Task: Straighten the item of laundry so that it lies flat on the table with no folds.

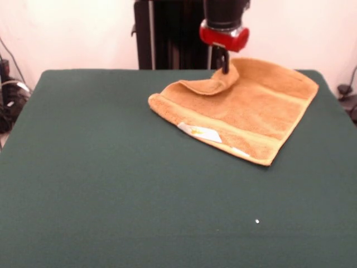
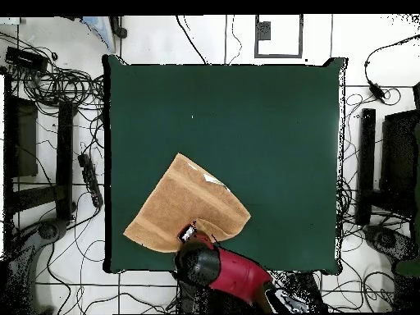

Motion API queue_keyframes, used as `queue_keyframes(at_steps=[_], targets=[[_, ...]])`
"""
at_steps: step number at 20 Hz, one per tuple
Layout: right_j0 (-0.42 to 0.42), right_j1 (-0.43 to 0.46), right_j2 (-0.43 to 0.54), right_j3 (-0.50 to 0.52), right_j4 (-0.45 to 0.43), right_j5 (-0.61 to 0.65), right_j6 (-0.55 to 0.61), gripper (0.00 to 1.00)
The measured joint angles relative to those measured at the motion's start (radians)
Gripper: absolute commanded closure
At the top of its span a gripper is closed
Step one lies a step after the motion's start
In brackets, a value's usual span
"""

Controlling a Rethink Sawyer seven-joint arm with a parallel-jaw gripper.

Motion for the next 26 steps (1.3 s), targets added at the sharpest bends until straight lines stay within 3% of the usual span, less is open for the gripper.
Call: queue_keyframes(at_steps=[10, 26], targets=[[-0.089, -0.063, 0.033, 0.102, 0.0, 0.009, 0.0, 1.0], [-0.225, -0.006, 0.034, 0.166, -0.114, -0.027, 0.0, 1.0]])
